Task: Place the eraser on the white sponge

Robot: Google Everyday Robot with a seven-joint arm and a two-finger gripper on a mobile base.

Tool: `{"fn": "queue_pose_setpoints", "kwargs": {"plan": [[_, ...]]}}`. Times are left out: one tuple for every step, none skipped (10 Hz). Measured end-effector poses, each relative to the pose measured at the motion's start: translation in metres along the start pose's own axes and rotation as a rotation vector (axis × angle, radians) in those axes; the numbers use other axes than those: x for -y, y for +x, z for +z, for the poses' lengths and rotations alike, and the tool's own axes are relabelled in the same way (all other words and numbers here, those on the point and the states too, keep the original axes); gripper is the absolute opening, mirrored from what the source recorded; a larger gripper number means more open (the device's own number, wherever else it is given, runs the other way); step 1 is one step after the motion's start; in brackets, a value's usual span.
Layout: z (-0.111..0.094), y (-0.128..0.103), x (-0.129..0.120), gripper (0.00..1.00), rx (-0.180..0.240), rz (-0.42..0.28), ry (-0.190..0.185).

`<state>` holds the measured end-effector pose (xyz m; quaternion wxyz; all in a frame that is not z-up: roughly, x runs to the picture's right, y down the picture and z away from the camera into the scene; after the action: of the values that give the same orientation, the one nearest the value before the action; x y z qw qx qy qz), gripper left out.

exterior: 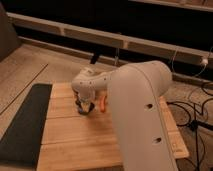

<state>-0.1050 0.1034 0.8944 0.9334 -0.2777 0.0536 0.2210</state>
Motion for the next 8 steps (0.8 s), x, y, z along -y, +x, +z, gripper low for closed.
{"fn": "queue_pose_setpoints", "kwargs": {"plan": [[0.0,-0.001,0.0,0.6,0.004,-0.008,0.002],[-0.001,-0.002,-0.001,0.68,0.008,-0.014,0.004],[-0.003,-0.004,-0.002,0.78,0.016,-0.021,0.007],[-0.004,-0.004,-0.003,0.79,0.02,-0.025,0.009],[-0.006,-0.004,-0.003,0.79,0.024,-0.028,0.012],[-0.007,-0.004,-0.004,0.79,0.028,-0.032,0.013],[-0.009,-0.005,-0.005,0.79,0.032,-0.037,0.013],[-0.011,-0.007,-0.008,0.79,0.038,-0.049,0.01]]}}
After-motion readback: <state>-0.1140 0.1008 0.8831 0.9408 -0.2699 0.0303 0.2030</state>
